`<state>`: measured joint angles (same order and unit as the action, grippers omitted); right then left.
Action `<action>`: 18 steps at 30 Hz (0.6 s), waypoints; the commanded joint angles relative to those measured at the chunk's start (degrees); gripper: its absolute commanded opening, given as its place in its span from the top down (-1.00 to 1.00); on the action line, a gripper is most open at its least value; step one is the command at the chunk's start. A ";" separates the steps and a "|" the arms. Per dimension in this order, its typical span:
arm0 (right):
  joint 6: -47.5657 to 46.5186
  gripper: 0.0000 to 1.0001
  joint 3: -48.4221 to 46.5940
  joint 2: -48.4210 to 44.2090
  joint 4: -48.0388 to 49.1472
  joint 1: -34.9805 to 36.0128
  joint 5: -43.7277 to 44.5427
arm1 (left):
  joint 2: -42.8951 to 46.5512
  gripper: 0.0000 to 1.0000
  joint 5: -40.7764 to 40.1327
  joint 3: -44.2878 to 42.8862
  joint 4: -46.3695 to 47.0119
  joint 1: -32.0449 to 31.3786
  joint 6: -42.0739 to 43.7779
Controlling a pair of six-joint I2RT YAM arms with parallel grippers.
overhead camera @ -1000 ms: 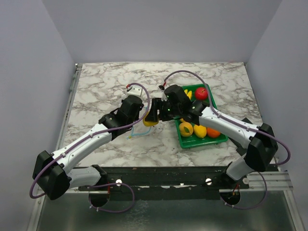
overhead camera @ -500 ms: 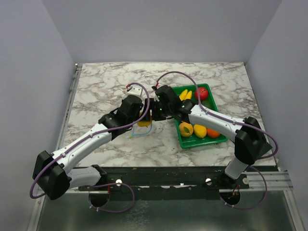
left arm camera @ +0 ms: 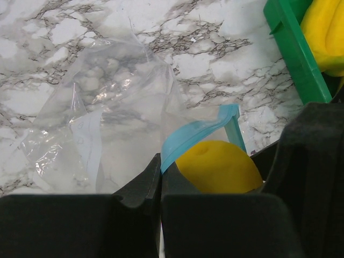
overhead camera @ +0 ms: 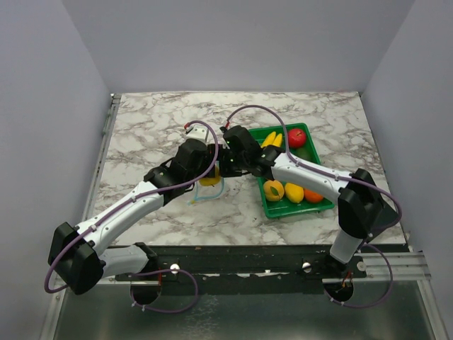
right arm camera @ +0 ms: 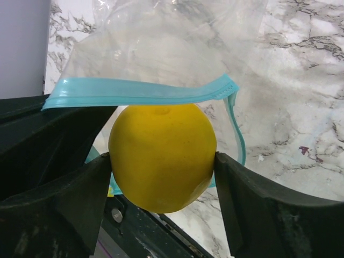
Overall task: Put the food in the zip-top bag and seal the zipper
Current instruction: Place the fake fruit in the zipper food storage bag.
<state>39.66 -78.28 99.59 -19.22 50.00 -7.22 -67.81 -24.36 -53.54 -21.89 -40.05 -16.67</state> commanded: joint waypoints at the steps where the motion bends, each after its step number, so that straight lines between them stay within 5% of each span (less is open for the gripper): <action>1: 0.42 -0.61 -2.27 1.09 0.59 0.87 1.40 | 1.21 1.00 2.21 0.54 1.61 0.56 -0.68; 18: -1.03 -0.74 0.58 -5.04 -1.95 1.09 3.35 | 1.20 1.00 2.47 0.72 1.85 0.86 -0.85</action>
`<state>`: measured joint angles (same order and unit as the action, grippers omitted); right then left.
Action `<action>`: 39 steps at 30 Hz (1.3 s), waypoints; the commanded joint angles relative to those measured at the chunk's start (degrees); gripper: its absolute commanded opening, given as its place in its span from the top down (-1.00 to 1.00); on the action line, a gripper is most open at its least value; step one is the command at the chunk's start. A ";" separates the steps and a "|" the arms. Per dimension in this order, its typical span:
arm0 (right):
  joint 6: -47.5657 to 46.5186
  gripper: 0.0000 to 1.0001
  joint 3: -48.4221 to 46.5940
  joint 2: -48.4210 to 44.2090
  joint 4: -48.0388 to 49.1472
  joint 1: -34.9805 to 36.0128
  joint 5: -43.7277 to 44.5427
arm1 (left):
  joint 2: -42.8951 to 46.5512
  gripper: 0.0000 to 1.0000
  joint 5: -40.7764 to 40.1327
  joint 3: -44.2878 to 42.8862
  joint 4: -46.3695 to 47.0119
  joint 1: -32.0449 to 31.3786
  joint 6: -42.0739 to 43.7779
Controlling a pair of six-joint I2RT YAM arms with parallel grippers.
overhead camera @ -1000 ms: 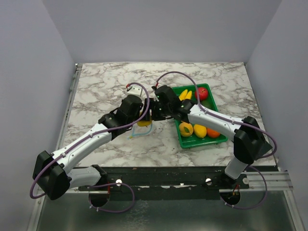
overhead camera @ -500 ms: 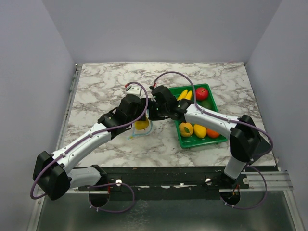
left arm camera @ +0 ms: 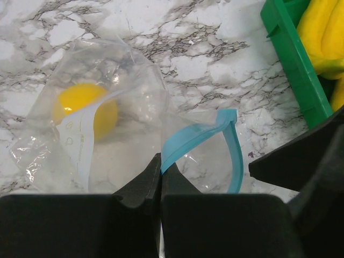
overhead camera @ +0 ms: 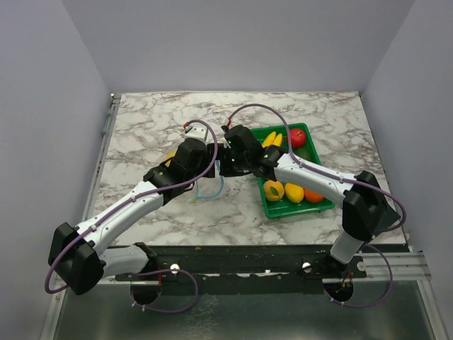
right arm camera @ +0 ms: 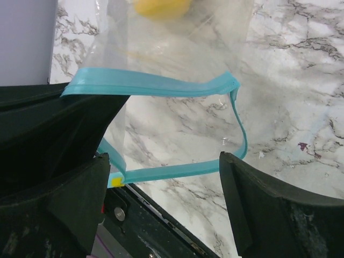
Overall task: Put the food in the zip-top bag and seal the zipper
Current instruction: Place the fake fruit in the zipper food storage bag, then pick up the fake fruit from the bin.
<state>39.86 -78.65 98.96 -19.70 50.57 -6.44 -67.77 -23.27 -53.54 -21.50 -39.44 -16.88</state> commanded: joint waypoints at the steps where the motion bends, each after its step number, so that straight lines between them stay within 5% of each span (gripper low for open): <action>1: -1.45 -0.72 1.51 -5.22 -1.93 0.50 2.99 | 1.15 1.00 1.38 0.72 1.52 0.24 -0.69; 28: -2.52 -0.70 7.99 -22.09 -28.68 -0.23 29.25 | 1.11 1.00 0.77 0.98 1.61 0.64 -0.77; 39: -4.79 -0.78 11.66 -21.79 -31.32 -3.98 28.64 | 0.44 1.00 1.52 0.80 1.59 0.71 -0.96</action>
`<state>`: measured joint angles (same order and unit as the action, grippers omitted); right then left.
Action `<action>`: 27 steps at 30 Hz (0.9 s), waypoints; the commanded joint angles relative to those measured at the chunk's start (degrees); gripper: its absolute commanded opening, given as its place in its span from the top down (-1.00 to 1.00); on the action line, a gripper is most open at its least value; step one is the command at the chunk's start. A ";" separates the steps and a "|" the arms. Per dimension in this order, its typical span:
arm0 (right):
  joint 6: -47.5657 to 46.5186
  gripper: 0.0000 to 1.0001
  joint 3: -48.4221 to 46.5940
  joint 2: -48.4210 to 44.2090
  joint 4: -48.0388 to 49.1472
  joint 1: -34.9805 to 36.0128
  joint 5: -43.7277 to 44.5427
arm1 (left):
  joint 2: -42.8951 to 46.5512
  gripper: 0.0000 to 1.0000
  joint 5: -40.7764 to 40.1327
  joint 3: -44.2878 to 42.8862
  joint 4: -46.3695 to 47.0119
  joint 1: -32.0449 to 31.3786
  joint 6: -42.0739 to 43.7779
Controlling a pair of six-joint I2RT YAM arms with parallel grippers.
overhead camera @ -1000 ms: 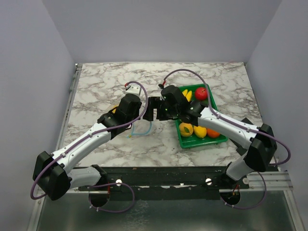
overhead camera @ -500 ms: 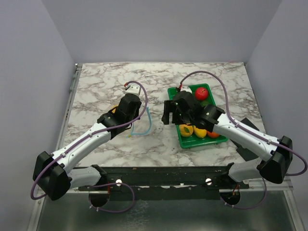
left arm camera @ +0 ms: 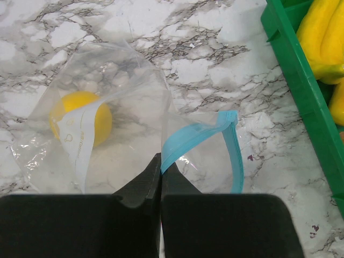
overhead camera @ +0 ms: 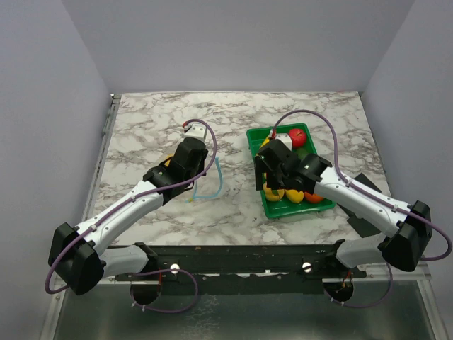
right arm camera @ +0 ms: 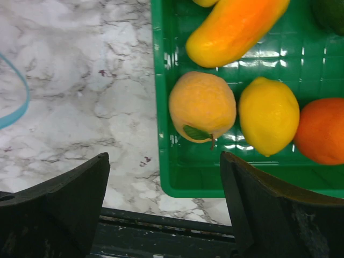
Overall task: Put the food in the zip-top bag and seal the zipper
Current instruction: Pick up the fake fruit from the bin.
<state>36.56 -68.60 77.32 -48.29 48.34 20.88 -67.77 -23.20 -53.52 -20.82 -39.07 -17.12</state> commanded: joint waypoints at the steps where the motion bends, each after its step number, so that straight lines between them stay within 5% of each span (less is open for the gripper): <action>1: -1.82 -0.78 2.00 0.09 -2.47 -2.40 1.15 | 0.46 1.00 1.41 0.78 0.90 0.37 -0.74; 27: -6.74 -0.79 8.37 7.06 8.98 -12.91 -10.70 | 1.17 1.00 1.91 1.18 1.09 0.73 0.32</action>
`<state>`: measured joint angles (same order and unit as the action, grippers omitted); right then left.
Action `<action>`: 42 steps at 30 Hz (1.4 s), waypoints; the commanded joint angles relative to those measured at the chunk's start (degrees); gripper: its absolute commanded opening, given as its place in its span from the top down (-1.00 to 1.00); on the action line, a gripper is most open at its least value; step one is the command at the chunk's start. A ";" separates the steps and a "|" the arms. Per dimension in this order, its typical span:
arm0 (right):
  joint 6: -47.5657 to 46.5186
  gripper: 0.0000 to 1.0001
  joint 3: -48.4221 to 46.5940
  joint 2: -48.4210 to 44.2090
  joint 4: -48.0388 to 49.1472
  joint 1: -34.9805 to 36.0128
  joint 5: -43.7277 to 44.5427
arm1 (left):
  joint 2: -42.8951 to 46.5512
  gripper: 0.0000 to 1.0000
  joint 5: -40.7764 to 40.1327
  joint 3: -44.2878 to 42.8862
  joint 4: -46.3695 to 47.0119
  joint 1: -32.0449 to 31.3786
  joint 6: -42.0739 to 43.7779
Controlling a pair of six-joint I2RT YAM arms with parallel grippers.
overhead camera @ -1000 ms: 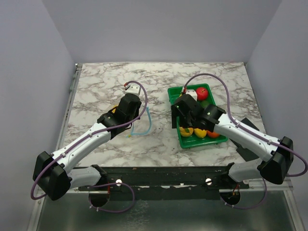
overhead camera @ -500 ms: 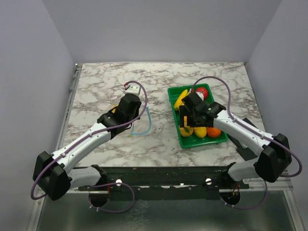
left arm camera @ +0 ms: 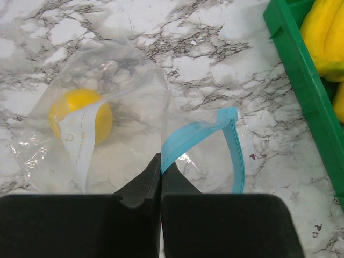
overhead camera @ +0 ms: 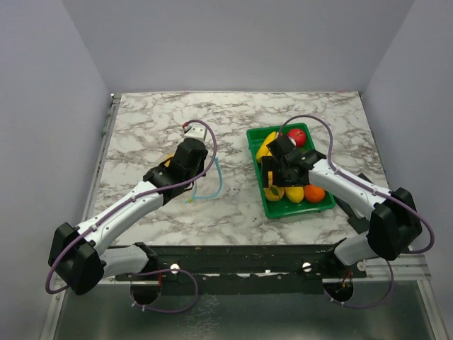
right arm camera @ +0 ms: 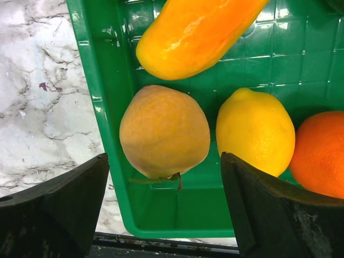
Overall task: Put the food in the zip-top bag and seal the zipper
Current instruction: Pick up the fake fruit from the bin.
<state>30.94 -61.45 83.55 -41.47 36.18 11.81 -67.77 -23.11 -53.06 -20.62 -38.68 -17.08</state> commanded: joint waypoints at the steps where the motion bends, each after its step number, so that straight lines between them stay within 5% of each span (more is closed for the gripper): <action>1: -1.21 -0.78 1.36 1.09 2.31 -0.93 -1.88 | 1.15 1.00 1.84 0.71 0.85 0.29 0.25; 13: -0.87 -0.62 4.67 2.77 5.14 -1.73 -3.00 | 0.82 1.00 1.93 0.74 0.96 0.27 0.29; 21: -0.79 -0.03 3.79 0.65 3.76 -1.82 -0.02 | 0.62 1.00 1.93 0.76 0.93 0.28 0.29; 26: -0.52 0.18 1.79 -0.91 1.83 -1.82 -0.17 | 0.53 1.00 2.06 0.76 0.94 0.33 0.21; 42: -1.63 0.26 -4.96 -8.15 4.80 -1.58 -12.70 | 0.31 1.00 2.54 0.66 0.97 0.45 0.20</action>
<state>29.91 -65.84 76.71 -39.38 34.76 6.31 -67.77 -21.91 -52.90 -20.62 -38.61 -17.06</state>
